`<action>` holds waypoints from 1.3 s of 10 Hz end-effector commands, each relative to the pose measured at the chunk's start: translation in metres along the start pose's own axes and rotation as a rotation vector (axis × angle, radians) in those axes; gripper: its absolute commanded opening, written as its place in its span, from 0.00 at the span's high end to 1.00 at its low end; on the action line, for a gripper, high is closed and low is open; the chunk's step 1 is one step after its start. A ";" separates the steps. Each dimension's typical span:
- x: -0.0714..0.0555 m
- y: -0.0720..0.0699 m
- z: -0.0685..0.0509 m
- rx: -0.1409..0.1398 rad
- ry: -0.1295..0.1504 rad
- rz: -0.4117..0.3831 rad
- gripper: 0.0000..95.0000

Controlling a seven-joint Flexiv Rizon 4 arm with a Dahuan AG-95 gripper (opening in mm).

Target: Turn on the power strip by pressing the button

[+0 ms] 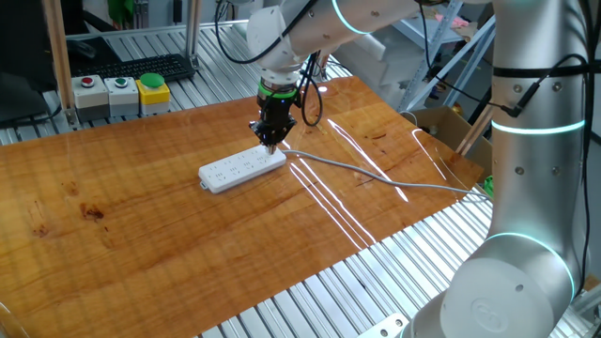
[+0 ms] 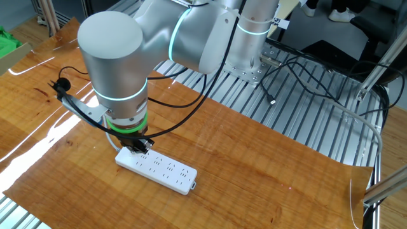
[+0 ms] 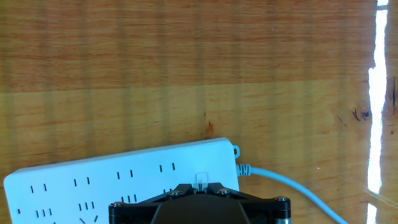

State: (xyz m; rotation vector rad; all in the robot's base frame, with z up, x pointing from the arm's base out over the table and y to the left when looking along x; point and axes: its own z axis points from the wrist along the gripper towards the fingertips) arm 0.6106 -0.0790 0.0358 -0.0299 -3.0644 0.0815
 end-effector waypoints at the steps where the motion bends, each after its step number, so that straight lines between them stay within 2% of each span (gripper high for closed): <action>1: -0.005 -0.003 0.008 -0.013 0.004 -0.007 1.00; 3: -0.007 -0.005 0.028 -0.019 -0.002 -0.007 1.00; 4: -0.006 -0.005 0.030 -0.027 0.003 0.005 1.00; 6: -0.005 -0.004 0.029 -0.026 0.006 0.014 1.00; 8: -0.003 -0.002 0.023 -0.029 0.033 0.017 1.00; 9: -0.003 -0.001 0.022 -0.025 0.033 0.021 1.00; 10: -0.001 0.001 0.019 -0.011 0.049 0.042 1.00; 11: -0.001 0.002 0.015 -0.007 0.048 0.054 0.80; 12: -0.001 0.002 0.005 0.003 0.047 0.061 0.60; 13: -0.001 0.000 -0.002 0.026 0.049 0.048 0.40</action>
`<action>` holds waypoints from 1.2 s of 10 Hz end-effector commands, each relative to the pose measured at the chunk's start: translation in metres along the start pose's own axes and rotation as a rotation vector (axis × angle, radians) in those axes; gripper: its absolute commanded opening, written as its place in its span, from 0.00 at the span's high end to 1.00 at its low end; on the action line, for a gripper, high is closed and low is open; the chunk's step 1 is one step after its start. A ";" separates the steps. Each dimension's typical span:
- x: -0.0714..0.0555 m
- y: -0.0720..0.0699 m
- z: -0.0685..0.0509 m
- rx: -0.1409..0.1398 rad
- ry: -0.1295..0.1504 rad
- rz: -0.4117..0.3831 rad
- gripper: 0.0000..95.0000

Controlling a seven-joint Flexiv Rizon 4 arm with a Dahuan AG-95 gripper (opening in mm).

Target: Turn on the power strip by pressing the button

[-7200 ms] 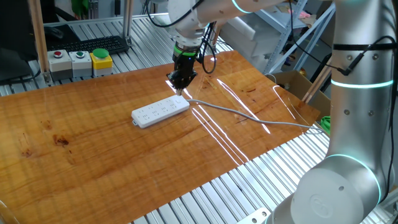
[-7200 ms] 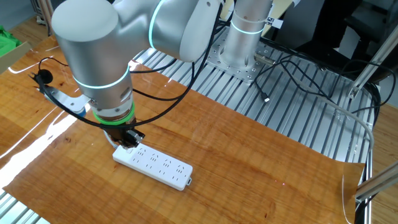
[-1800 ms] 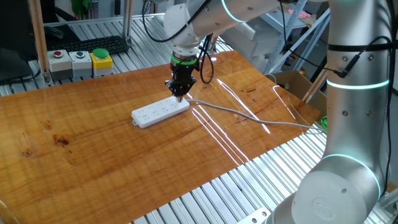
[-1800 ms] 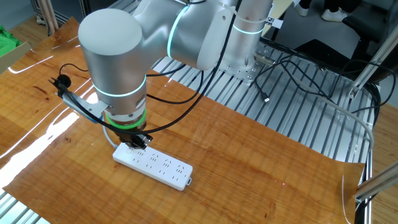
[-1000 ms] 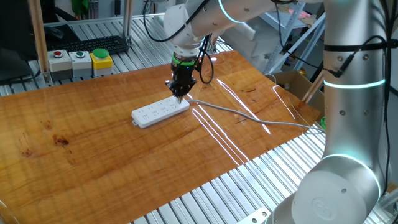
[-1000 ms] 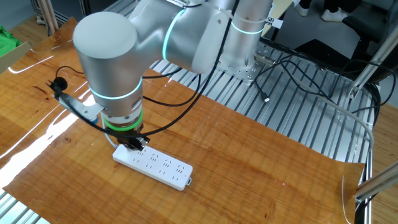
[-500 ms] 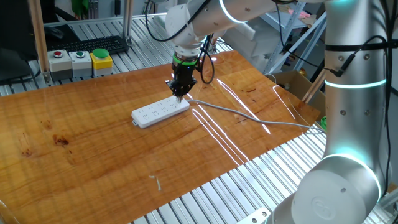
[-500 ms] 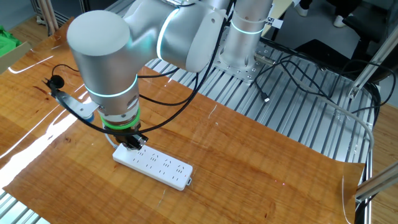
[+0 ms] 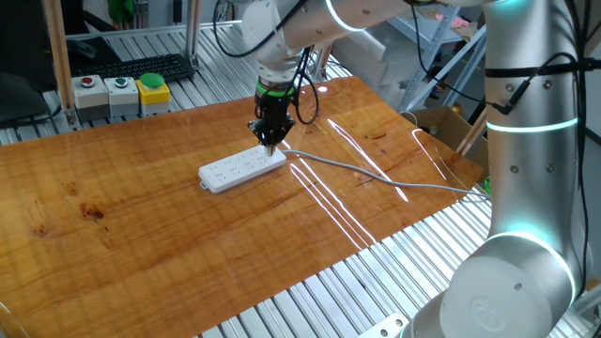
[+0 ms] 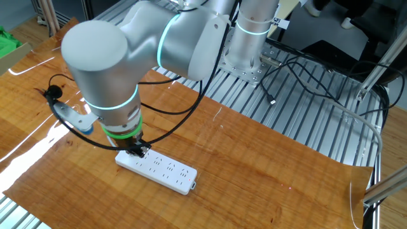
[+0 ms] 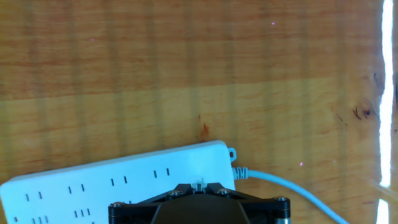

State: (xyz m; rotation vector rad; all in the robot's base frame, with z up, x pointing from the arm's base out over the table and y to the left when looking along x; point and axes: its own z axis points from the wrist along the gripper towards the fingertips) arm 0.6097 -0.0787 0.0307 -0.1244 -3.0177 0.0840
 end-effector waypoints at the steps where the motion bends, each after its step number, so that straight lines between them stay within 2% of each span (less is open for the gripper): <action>1: -0.003 -0.004 -0.018 0.062 -0.004 -0.039 0.40; 2: -0.002 -0.003 -0.017 0.066 -0.009 -0.029 0.40; 3: -0.002 -0.003 -0.017 0.062 -0.009 -0.023 0.20; 4: -0.002 -0.003 -0.017 0.065 -0.009 -0.024 0.20; 6: -0.002 -0.003 -0.017 0.092 -0.011 -0.039 0.20; 7: -0.003 -0.004 -0.017 0.097 -0.011 -0.036 0.00; 12: -0.008 -0.008 -0.011 0.096 -0.009 -0.055 0.00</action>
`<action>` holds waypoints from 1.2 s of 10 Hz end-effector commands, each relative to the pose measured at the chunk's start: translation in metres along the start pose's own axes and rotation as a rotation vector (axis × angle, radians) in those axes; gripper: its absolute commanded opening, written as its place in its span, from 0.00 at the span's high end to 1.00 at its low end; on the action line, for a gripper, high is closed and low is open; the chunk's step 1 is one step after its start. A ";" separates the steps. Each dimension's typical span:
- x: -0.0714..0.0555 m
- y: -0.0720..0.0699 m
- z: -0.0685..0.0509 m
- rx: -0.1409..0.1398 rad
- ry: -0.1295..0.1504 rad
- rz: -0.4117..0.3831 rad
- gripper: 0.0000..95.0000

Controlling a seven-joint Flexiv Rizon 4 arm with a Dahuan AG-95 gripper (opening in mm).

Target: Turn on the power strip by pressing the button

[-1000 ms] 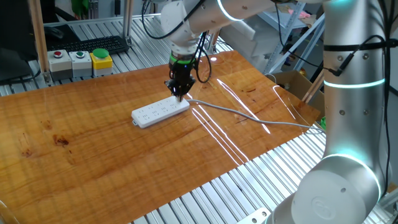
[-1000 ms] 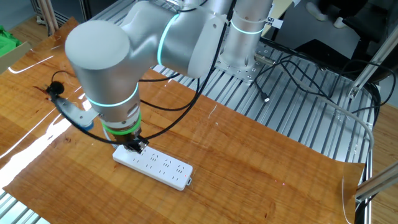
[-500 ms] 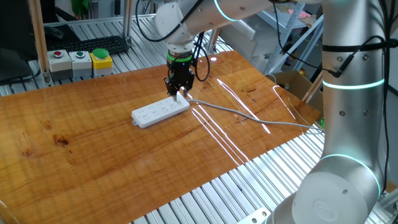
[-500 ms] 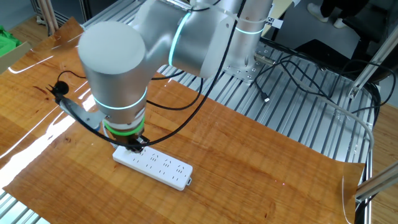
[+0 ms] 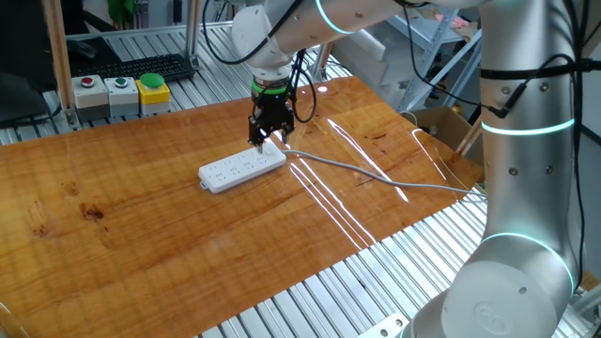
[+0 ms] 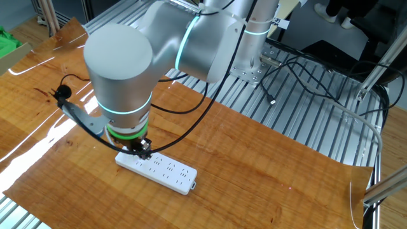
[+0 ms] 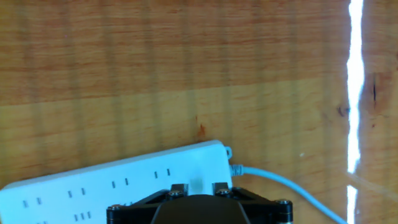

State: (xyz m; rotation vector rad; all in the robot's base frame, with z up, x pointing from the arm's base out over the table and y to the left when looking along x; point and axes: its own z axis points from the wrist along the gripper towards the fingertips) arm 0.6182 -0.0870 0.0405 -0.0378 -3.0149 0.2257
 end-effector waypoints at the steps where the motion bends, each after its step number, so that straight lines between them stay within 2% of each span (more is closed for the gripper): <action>1: -0.001 -0.001 0.000 0.000 -0.002 -0.013 0.00; 7: -0.010 -0.010 0.002 -0.003 -0.001 -0.038 0.00; 8: -0.012 -0.013 0.002 -0.007 -0.002 -0.048 0.20; 10: -0.015 -0.017 0.002 -0.017 -0.002 -0.066 0.20; 12: -0.017 -0.020 0.002 -0.015 0.002 -0.082 0.20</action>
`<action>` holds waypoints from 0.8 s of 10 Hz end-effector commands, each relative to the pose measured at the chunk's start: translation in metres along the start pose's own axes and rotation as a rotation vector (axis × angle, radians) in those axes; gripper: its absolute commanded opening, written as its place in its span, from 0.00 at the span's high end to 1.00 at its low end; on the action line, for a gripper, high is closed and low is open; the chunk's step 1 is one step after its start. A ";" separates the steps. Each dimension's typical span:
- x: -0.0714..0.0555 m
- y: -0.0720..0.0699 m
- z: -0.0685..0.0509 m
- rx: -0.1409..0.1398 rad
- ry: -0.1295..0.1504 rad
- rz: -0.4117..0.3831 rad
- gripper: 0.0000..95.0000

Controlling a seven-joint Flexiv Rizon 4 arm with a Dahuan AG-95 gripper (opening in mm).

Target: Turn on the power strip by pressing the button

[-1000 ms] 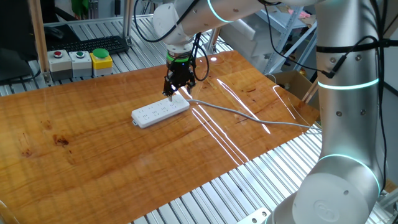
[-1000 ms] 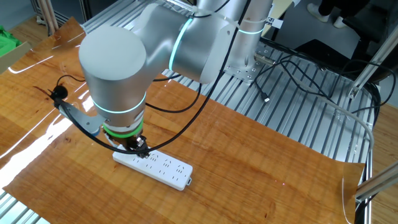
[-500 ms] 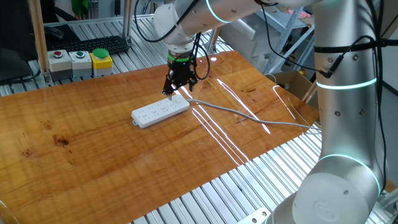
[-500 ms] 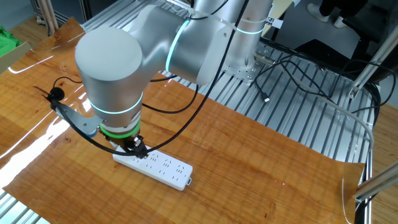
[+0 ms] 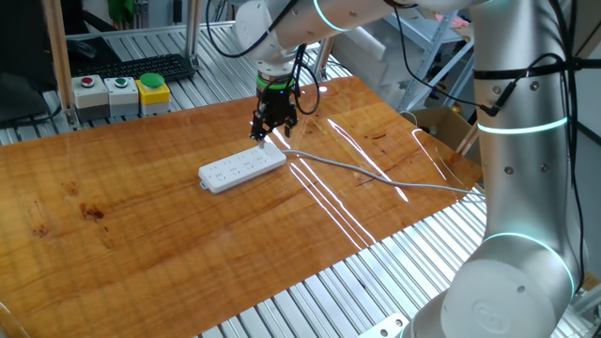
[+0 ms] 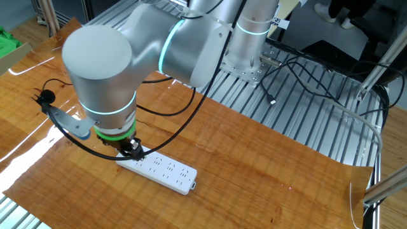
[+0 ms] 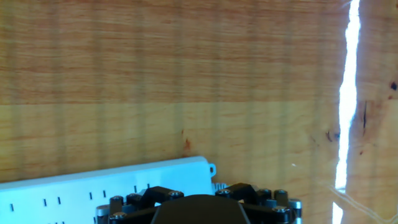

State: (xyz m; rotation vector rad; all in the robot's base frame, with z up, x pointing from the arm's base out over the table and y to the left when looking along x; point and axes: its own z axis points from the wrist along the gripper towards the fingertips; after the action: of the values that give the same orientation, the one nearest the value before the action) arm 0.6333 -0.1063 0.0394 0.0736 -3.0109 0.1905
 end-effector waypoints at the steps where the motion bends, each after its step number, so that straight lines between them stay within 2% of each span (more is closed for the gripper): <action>1: -0.002 -0.002 0.000 0.003 0.004 -0.012 0.20; 4: -0.005 -0.006 0.002 -0.003 0.013 -0.030 0.20; 5: -0.005 -0.007 0.003 -0.013 0.019 -0.029 0.20; 8: -0.005 -0.007 0.003 -0.023 0.019 -0.019 0.20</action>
State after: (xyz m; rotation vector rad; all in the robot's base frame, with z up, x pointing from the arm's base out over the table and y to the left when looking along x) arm 0.6408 -0.1131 0.0361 0.0938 -2.9910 0.1564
